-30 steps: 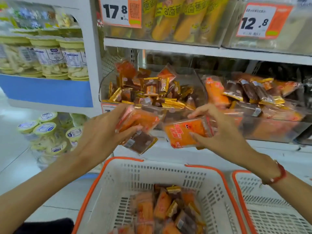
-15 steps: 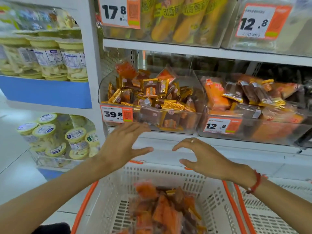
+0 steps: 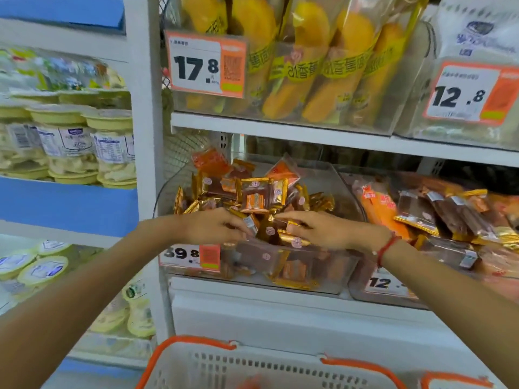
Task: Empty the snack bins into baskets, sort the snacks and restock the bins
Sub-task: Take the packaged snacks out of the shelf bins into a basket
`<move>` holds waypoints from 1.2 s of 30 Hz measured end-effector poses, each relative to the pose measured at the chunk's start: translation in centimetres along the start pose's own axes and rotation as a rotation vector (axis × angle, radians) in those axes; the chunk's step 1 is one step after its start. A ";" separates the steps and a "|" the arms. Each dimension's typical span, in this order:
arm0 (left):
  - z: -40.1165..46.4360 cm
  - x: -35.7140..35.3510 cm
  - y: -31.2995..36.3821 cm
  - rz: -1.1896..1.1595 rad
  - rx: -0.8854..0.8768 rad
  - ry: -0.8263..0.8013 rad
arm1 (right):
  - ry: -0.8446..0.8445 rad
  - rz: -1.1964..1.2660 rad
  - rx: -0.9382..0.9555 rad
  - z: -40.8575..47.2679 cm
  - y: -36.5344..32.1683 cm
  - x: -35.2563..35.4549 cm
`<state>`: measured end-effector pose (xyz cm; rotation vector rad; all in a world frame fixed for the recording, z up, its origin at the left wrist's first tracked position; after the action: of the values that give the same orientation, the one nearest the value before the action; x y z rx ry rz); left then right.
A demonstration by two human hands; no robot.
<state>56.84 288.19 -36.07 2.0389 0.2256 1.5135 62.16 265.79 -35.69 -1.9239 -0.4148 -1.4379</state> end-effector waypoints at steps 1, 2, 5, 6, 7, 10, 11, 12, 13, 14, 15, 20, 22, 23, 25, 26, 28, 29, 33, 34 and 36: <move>0.5 0.5 -0.2 -0.030 0.011 -0.050 | -0.014 -0.019 -0.005 0.3 -0.2 0.4; 0.9 0.9 -0.3 -0.045 0.026 -0.093 | -0.066 0.002 -0.014 0.5 -0.2 0.9; 2.1 1.3 -0.2 -0.012 0.046 -0.126 | -0.318 0.145 -0.039 0.4 0.0 2.4; 2.4 1.2 -0.1 -0.023 0.034 -0.108 | -0.354 0.160 -0.057 0.3 -0.3 2.7; 2.4 1.1 0.0 -0.036 0.018 -0.075 | -0.351 0.166 -0.067 0.4 -0.3 2.9; 1.4 0.8 0.3 0.058 -0.024 0.177 | -0.271 0.184 -0.057 1.2 0.2 2.7; 0.7 0.7 0.4 0.171 0.000 0.324 | -0.264 0.187 -0.062 1.4 0.5 2.4; -0.2 0.6 0.6 0.296 0.031 0.509 | -0.263 0.179 -0.067 1.6 0.7 2.1; -1.1 0.4 0.8 0.386 0.055 0.701 | -0.262 0.154 -0.078 2.0 0.9 1.8; -2.1 0.1 1.1 0.430 0.052 0.860 | -0.248 0.121 -0.091 2.4 1.0 1.5; -3.0 -0.2 1.2 0.453 0.033 0.969 | -0.214 0.090 -0.100 2.8 1.0 1.2; -5.8 -2.0 1.7 0.468 -0.084 1.108 | 0.042 -0.079 -0.006 3.3 -0.2 0.1; -7.0 -2.6 2.7 0.497 -0.129 1.120 | 0.201 -0.141 0.058 1.5 -0.4 0.1; -7.5 -2.9 3.2 0.535 -0.154 1.128 | 0.313 -0.146 0.095 0.3 -0.6 0.1; -8.7 -3.2 4.1 0.620 -0.202 1.157 | 0.561 -0.122 0.140 -2.6 -1.0 0.0; -9.4 -3.3 4.5 0.641 -0.223 1.177 | 0.676 -0.109 0.153 -4.2 -1.4 -0.2; -10.8 -3.9 5.2 0.635 -0.248 1.203 | 0.837 -0.102 0.174 -7.2 -2.5 -0.6; -11.5 -4.3 5.5 0.615 -0.251 1.201 | 0.885 -0.104 0.191 -8.7 -3.0 -0.6; -13.9 -6.4 6.0 0.545 -0.261 1.136 | 0.955 -0.002 0.266 -13.5 -4.3 -1.3; -14.3 -6.8 6.0 0.549 -0.249 1.107 | 0.936 0.036 0.276 -14.4 -4.4 -1.9; -15.0 -7.4 5.8 0.554 -0.206 1.027 | 0.855 0.133 0.285 -15.8 -4.5 -3.8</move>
<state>39.34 285.32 -36.26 1.0284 -0.1264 2.6944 46.85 258.69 -35.41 -0.9610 -0.0710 -1.8254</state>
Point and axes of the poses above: each hand's wrist, its own z-axis towards the middle knuckle, its own x-axis out of the back of the hand, y = z × x, the point moved 1 cm from there along z, towards the middle knuckle, and after that the axes turned 4 degrees about x, right-handed, at the moved point
